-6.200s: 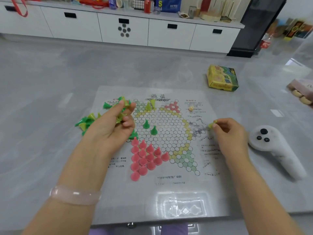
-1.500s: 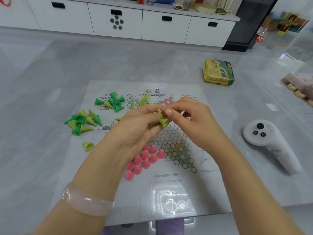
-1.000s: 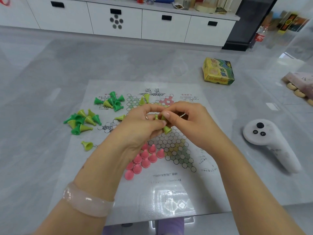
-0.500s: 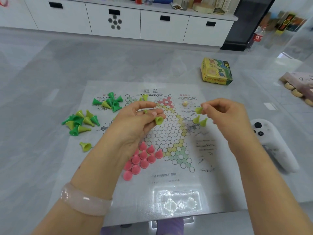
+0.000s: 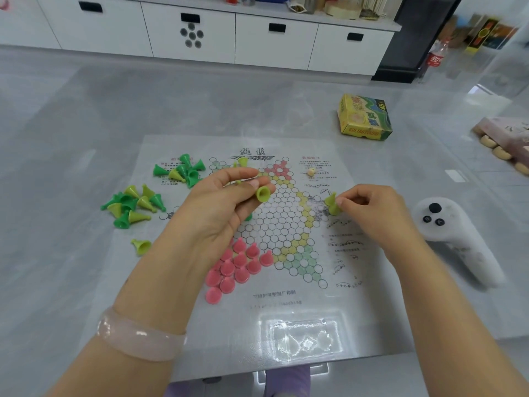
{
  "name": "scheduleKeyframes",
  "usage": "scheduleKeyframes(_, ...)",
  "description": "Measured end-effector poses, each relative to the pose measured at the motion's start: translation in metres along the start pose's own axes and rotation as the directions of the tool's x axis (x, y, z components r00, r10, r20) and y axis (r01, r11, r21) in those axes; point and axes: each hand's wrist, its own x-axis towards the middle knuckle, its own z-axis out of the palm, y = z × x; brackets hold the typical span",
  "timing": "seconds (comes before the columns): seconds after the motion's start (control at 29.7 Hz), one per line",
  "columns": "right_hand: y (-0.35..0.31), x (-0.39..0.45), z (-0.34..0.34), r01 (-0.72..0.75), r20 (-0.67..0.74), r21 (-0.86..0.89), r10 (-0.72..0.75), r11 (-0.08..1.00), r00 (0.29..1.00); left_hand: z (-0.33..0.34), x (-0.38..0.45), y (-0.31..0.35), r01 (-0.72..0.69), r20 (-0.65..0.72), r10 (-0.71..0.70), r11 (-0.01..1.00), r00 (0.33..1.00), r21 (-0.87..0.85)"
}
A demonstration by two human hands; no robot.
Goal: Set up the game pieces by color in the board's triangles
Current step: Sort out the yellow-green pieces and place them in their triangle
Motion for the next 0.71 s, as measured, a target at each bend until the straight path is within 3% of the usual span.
scheduleKeyframes(0.5,-0.001,-0.003,-0.002,-0.020,0.012,-0.007,0.020,1.000,1.000,0.000,-0.001,0.002,-0.002,-0.002,0.002,1.000,1.000,0.009)
scheduleKeyframes(0.71,-0.020,-0.011,-0.010,0.084,-0.116,0.079,-0.074,0.993,0.990,0.002,-0.001,-0.001,-0.023,0.013,0.022,0.998,1.000,0.054)
